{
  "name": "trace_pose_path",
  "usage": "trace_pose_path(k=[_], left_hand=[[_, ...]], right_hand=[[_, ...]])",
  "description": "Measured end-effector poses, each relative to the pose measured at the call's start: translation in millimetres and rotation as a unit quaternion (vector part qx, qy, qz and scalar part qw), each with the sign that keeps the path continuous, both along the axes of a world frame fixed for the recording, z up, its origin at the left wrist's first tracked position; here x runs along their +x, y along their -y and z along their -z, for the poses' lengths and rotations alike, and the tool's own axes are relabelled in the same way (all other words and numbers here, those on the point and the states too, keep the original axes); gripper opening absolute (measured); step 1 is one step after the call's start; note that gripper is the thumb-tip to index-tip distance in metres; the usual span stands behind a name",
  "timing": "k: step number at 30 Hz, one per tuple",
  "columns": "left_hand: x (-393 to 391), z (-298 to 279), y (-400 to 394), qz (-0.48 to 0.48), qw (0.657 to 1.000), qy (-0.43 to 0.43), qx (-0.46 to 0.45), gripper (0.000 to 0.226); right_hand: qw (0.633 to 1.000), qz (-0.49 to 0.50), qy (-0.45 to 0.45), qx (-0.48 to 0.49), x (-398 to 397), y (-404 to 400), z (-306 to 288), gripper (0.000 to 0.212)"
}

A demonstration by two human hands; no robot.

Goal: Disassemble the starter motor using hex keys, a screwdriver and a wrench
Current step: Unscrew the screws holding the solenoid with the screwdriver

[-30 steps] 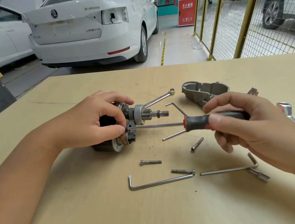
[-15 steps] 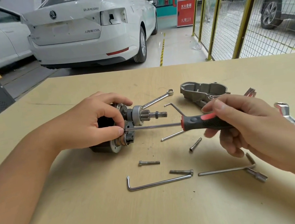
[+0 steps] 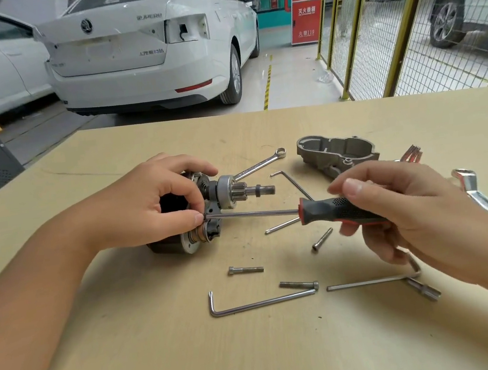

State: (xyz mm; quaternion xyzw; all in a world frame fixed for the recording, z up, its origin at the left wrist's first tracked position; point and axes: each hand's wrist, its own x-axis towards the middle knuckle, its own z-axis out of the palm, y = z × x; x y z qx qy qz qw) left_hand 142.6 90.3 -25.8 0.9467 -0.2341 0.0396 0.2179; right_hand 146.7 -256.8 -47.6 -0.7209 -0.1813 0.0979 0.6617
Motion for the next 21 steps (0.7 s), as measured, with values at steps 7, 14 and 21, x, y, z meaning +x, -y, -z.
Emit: trace_pose_path(k=[7,14,21], left_hand=[[2.3,2.0,-3.7,0.005,1.0,-0.002,0.001,0.008],[3.5,2.3,-3.2,0.006,0.999,-0.002,-0.047,0.015],[5.9,5.4,-7.8,-0.017,0.995,-0.013,-0.093,0.016]], right_hand=[[1.0,-0.009,-0.005,0.018,-2.7,0.5,0.2,0.047],[0.998,-0.002,-0.047,0.038,-0.2,-1.2,-0.4,0.036],[0.999,-0.004,-0.005,0.033,-1.6,0.4,0.1,0.039]])
